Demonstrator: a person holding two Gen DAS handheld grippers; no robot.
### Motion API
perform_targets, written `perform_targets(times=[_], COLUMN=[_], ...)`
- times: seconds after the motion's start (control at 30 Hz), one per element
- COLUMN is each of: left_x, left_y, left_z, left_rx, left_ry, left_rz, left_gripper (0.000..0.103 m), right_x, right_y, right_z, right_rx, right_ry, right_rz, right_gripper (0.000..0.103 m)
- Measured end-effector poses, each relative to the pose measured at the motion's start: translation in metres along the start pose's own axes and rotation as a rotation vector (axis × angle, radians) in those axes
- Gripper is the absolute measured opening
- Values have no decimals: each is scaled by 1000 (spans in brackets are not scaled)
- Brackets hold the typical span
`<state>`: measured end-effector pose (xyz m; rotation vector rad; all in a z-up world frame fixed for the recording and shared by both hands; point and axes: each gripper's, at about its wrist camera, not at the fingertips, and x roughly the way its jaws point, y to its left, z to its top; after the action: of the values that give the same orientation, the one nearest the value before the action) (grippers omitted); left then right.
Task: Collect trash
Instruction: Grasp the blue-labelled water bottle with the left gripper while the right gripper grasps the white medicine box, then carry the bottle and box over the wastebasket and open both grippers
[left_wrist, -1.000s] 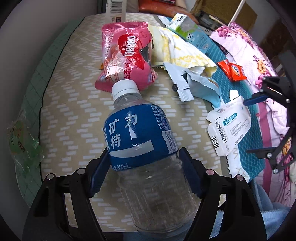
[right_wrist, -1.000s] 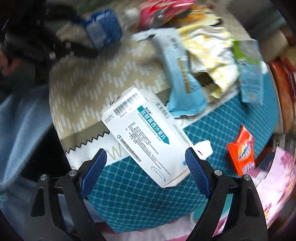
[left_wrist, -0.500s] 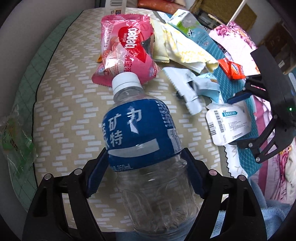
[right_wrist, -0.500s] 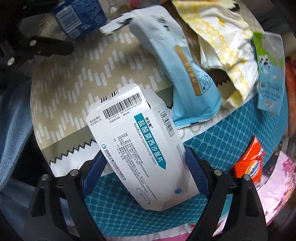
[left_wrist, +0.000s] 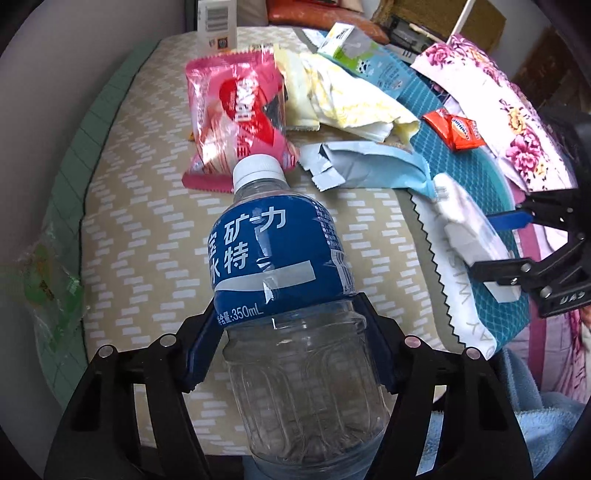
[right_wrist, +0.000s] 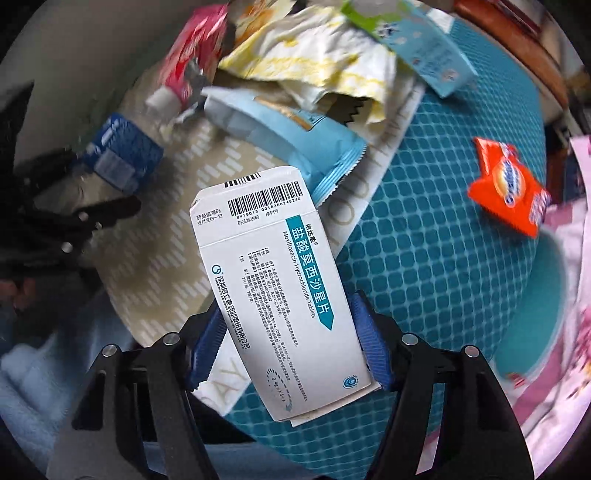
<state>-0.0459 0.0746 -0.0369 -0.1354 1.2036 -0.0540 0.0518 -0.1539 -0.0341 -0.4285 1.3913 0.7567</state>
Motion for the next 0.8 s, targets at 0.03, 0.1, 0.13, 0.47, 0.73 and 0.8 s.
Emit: perform_targets(times=[0.03,0.1,0.13,0.47,0.73,0.8], left_x=[-4,-12,-17,-36,-14,-8], left_y=[-1,-5,-6,-51,-129,-152], left_z=[0,2,2,47,107,121], left_rx=[3,10,10,75,194,229], left_ry=[-6,-22,-29,-118,-107,-102], left_rz=[1,7,5,-77,-163,-182], left_gripper=[70,70,70,70,70,70], right_x=[-10,-24,-32,-93,-109,-114], right_y=[-7,-20,-28,-100,-144,-169], right_z=[-5,-15,-20,-46,-61,-72], right_rx=[49,112,144,421,618,693], right_ry=[-43,-98,-130,-338,-497,-545], right_rz=[27,60,73,153,115,112], right_gripper=[64,63,63,64,64,64])
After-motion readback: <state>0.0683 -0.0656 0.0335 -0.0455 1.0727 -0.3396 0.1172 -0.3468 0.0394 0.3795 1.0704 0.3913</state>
